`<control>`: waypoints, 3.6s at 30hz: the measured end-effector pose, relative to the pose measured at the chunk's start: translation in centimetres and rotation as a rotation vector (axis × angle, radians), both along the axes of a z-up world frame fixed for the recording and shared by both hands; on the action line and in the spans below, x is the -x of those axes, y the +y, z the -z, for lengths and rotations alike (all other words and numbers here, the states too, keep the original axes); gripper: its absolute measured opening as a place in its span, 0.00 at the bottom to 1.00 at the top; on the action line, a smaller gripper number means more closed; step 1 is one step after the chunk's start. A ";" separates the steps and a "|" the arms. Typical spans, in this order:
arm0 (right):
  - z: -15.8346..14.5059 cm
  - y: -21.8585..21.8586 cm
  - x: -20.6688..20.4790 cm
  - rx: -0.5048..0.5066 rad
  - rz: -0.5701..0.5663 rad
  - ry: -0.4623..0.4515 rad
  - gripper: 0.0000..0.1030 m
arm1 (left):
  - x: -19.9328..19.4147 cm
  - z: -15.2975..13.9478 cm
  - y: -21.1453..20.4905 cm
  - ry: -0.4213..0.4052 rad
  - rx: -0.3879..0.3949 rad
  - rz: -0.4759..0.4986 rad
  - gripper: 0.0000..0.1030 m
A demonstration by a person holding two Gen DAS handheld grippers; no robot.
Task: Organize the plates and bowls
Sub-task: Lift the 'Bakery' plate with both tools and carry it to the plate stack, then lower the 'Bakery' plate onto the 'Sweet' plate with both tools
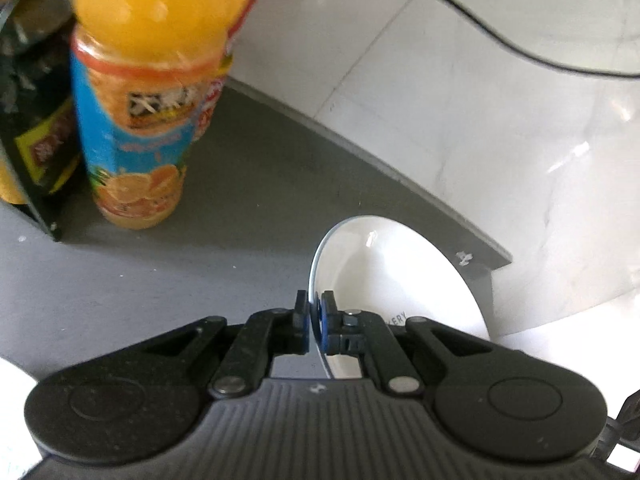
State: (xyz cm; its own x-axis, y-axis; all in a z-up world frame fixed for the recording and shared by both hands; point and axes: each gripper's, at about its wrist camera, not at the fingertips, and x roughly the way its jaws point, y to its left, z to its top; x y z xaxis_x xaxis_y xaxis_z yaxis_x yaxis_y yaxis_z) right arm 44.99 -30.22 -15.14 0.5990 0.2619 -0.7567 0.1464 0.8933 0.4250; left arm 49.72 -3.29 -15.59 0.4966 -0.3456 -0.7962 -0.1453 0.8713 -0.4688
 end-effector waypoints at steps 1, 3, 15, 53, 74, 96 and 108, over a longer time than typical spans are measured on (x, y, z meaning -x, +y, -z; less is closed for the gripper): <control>-0.3 0.1 0.1 -0.006 -0.002 -0.004 0.09 | 0.3 -0.4 0.2 -0.005 0.002 -0.006 0.03; -1.1 0.3 0.3 -0.009 -0.014 -0.017 0.09 | 0.9 -1.2 0.7 -0.016 0.006 -0.018 0.03; -4.5 4.6 3.4 -0.024 -0.121 -0.087 0.09 | 5.7 -6.3 4.8 -0.079 0.012 -0.074 0.04; 2.1 18.4 10.1 0.035 -0.522 0.022 0.10 | 21.9 -1.7 19.3 0.041 -0.008 -0.390 0.03; 4.8 20.2 11.6 0.109 -0.571 0.083 0.12 | 23.3 3.1 20.6 0.171 -0.016 -0.424 0.05; 4.8 20.6 12.0 0.140 -0.536 0.074 0.07 | 21.1 4.2 18.1 0.239 -0.269 -0.237 0.15; 5.9 22.4 11.4 0.179 -0.579 0.099 0.10 | 21.0 2.2 18.9 0.194 -0.299 -0.259 0.15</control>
State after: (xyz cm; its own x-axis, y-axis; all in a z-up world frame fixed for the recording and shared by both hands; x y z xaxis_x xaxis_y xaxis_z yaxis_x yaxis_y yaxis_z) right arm 33.56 -7.81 -21.04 0.3216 0.3873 -0.8640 -0.3531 0.8958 0.2701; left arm 28.74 15.64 -17.81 0.3683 0.0307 -0.9292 -0.4371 0.8878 -0.1439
